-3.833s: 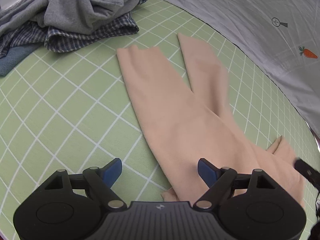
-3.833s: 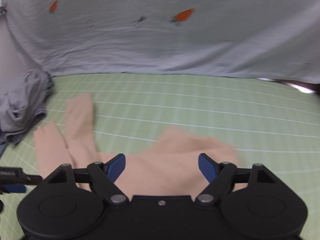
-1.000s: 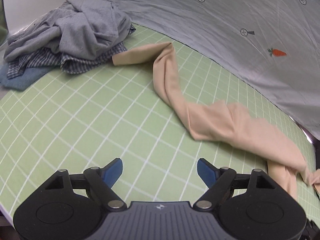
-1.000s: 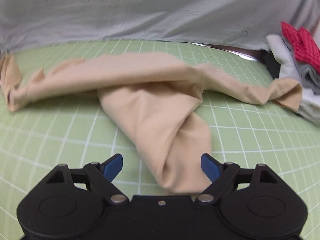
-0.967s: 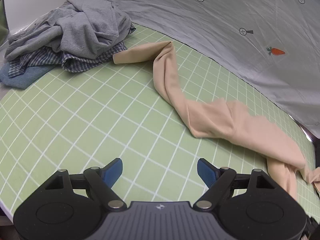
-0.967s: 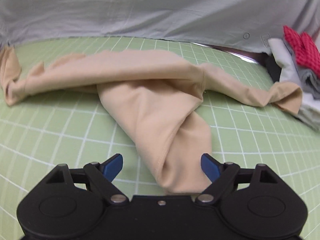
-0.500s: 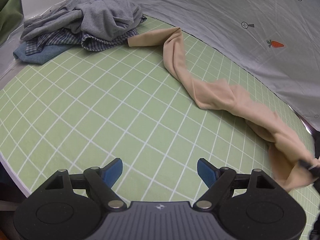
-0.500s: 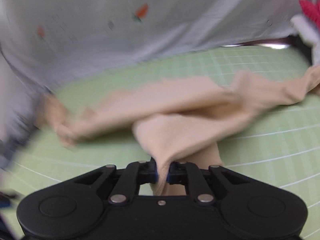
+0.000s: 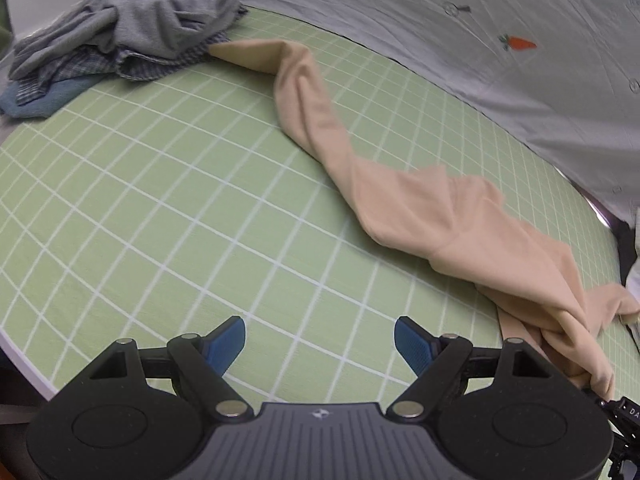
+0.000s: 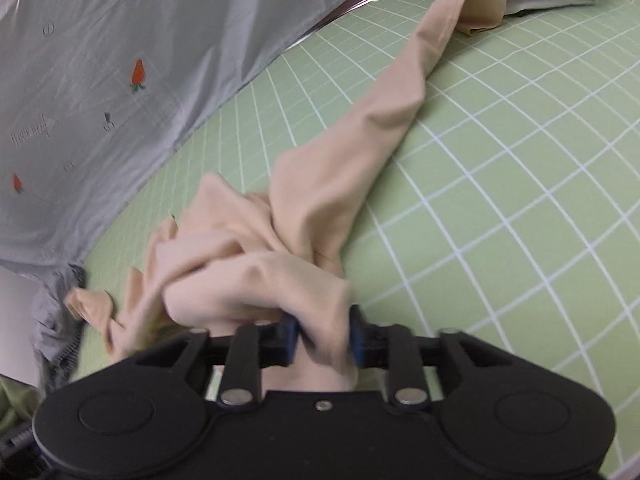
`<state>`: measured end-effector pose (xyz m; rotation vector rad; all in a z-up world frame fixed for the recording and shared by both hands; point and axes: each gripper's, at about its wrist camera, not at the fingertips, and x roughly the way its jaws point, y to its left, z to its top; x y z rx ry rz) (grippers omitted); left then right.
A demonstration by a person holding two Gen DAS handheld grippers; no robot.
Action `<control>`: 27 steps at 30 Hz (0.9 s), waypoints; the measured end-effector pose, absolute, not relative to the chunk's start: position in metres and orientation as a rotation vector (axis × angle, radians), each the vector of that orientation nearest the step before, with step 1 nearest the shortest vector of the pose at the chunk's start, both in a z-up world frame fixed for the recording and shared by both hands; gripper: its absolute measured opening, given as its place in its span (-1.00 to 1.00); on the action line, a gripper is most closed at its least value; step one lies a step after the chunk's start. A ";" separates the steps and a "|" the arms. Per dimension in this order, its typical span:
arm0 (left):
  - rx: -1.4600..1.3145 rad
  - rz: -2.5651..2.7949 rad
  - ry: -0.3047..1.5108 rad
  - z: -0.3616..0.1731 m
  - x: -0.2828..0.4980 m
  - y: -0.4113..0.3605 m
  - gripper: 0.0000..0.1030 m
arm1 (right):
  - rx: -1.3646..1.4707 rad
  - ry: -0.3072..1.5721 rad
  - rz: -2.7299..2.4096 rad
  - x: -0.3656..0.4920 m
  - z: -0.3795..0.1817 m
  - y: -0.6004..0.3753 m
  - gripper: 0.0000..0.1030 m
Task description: Fold clothes
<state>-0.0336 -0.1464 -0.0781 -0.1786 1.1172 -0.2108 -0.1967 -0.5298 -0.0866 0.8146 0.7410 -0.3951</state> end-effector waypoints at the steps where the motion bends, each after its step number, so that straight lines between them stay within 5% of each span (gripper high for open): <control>1: -0.174 -0.220 1.120 -0.079 -0.033 -0.151 0.60 | 0.807 0.759 -0.422 -0.203 -0.090 -0.531 -0.16; 3: -0.169 -0.229 1.119 -0.078 -0.032 -0.158 0.60 | 0.791 0.794 -0.476 -0.215 -0.097 -0.534 -0.16; 9: -0.194 -0.178 1.110 -0.077 -0.020 -0.156 0.60 | 0.610 0.743 -0.599 -0.216 -0.063 -0.544 0.34; 18: -0.272 -0.095 1.107 -0.083 0.031 -0.144 0.60 | 0.560 0.632 -0.637 -0.185 -0.038 -0.563 0.34; 20: -0.286 -0.096 1.123 -0.090 0.046 -0.149 0.60 | 0.594 0.636 -0.655 -0.176 -0.044 -0.582 0.48; 23: -0.292 -0.111 1.140 -0.100 0.070 -0.162 0.60 | 0.618 0.683 -0.713 -0.163 -0.054 -0.609 0.28; 27: -0.269 -0.116 1.150 -0.110 0.091 -0.175 0.60 | 0.748 0.694 -0.707 -0.146 -0.073 -0.641 0.54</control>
